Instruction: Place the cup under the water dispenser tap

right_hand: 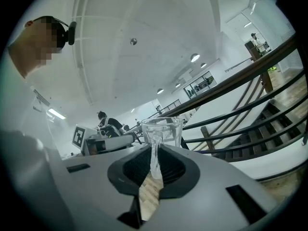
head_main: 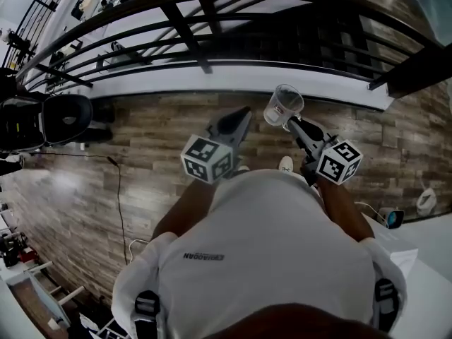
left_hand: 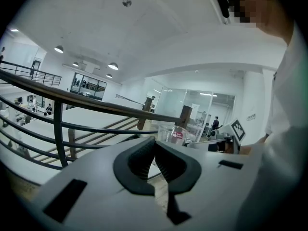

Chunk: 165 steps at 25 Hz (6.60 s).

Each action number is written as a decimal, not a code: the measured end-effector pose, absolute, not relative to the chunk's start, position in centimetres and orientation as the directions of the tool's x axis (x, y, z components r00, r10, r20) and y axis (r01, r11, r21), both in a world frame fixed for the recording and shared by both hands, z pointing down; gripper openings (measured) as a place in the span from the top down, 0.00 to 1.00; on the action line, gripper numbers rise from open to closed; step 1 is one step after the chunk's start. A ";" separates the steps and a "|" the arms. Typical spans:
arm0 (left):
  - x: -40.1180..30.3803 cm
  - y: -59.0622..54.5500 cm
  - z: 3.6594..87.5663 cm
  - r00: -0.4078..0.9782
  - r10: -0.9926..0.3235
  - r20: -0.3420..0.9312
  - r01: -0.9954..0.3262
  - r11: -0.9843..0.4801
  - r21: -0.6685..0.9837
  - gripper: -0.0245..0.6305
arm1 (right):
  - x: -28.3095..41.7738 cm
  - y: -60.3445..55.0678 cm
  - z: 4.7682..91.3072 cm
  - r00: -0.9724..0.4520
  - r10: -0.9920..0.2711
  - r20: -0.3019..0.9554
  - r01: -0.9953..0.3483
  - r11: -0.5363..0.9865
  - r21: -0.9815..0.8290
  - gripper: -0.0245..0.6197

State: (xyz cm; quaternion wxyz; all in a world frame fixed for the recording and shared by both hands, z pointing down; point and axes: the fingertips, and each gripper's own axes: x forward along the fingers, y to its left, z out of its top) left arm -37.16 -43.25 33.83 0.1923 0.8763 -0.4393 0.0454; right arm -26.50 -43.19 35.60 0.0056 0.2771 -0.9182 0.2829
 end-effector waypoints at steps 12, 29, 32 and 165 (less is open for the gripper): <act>-39.1 -41.9 33.8 0.648 -0.721 0.246 -0.759 -0.581 0.294 0.97 | -28.2 -41.4 35.5 -0.821 -0.541 0.182 -0.549 0.660 -0.512 0.89; -41.0 -40.0 35.1 0.741 -0.622 0.253 -0.671 -0.674 0.308 0.97 | -29.7 -38.1 36.5 -0.724 -0.656 0.215 -0.656 0.558 -0.508 0.89; -41.3 -40.7 35.3 0.757 -0.603 0.250 -0.652 -0.680 0.336 0.97 | -30.3 -38.5 36.6 -0.708 -0.668 0.227 -0.671 0.539 -0.509 0.89; 8.5 1.2 35.8 0.722 0.586 0.367 0.516 -0.810 0.278 0.97 | 7.8 14.2 38.5 0.495 -0.839 0.227 -0.633 -0.527 -0.567 0.89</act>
